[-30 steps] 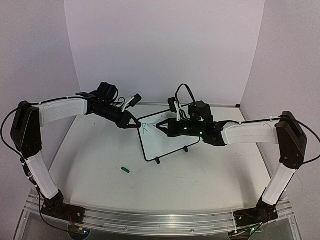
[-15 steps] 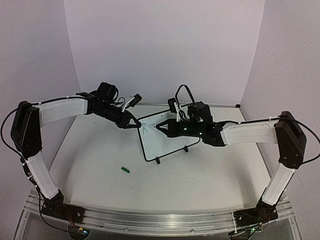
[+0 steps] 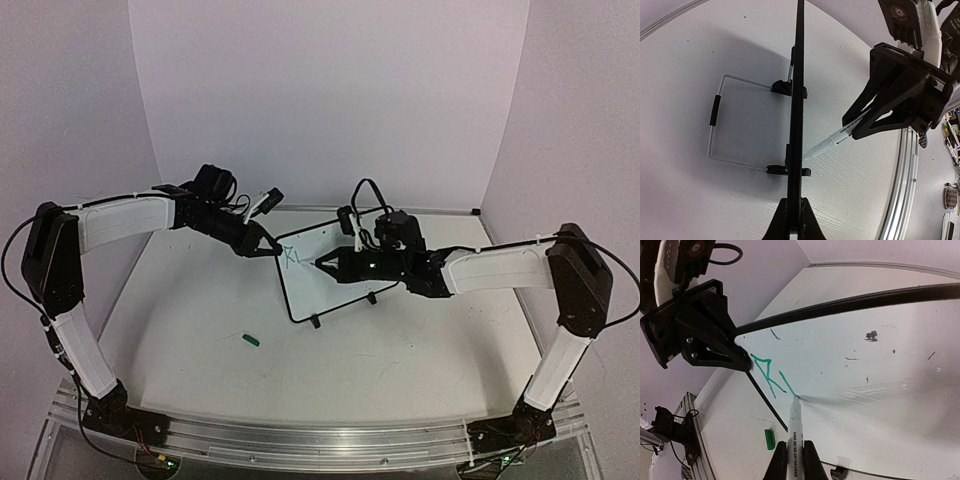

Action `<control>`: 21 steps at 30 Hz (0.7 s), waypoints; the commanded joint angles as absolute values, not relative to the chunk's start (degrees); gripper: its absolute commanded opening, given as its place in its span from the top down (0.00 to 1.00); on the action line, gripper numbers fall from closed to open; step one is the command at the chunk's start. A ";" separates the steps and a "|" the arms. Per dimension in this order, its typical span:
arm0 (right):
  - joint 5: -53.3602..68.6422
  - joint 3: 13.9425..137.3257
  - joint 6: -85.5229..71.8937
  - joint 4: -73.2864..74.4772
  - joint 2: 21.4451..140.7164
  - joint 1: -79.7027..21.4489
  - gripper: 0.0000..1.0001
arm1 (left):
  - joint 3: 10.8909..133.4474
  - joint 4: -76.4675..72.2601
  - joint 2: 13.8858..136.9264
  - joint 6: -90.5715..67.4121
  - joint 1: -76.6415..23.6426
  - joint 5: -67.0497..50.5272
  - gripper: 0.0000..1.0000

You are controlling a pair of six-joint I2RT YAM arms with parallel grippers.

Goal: Write a sentence on the whiteboard

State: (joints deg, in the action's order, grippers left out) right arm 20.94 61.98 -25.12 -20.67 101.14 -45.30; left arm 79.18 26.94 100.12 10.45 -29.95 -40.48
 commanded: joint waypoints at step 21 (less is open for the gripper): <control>22.18 66.71 -24.70 -23.59 99.90 -45.06 1.00 | 80.07 29.91 100.20 12.40 -30.69 -37.53 1.00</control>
